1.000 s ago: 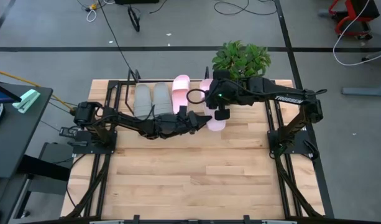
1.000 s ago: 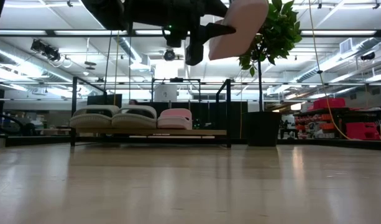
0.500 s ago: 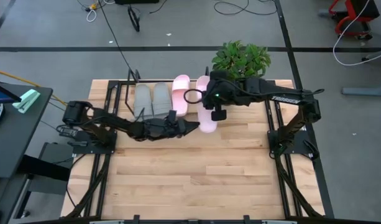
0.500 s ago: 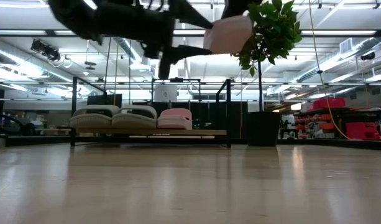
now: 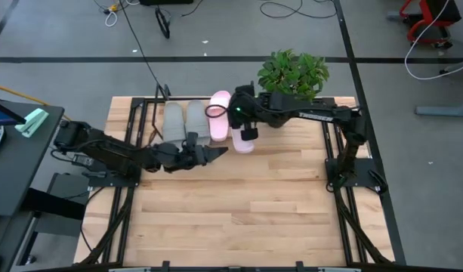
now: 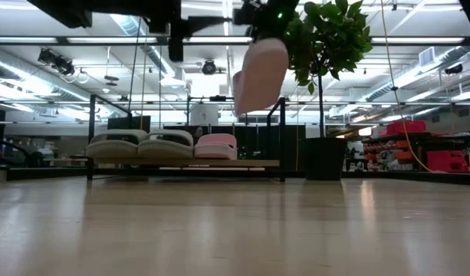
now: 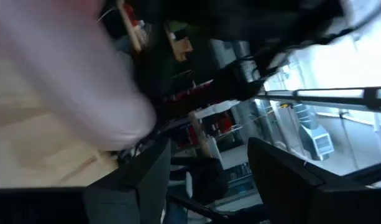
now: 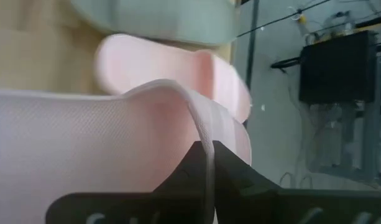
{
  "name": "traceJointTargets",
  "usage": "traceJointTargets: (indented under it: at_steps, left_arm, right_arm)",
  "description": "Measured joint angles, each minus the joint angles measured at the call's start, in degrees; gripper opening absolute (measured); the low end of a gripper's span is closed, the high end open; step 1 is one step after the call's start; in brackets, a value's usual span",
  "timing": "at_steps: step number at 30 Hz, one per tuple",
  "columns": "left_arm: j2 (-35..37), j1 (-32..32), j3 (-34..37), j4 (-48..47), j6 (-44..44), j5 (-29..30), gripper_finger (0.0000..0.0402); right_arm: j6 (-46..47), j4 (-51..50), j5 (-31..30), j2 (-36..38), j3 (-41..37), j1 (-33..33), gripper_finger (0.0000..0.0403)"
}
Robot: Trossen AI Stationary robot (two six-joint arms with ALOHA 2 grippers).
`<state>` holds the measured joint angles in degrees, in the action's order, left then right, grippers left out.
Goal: Pick and place slides into the shelf
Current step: Put the pink slide on the shelf
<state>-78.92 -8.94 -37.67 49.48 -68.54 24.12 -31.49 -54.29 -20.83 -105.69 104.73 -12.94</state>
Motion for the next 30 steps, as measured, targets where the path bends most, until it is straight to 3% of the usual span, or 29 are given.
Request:
traceJointTargets:
  at_steps: [11,18,30]
  left_arm:
    - [10.49,-0.71,0.0,0.41,12.23,0.24,0.0216]
    - [16.13,-0.73,-0.01,-0.64,17.33,0.24,0.0206]
    - [19.57,-1.63,-0.04,-0.95,20.35,0.52,0.0201]
  right_arm:
    - [-7.34,10.66,0.72,-4.49,0.0,-5.08,0.0009]
    - [-9.27,12.25,2.08,-6.88,0.04,-9.24,0.0009]
    - [-9.65,13.78,1.61,-10.92,0.09,-11.31,0.0009]
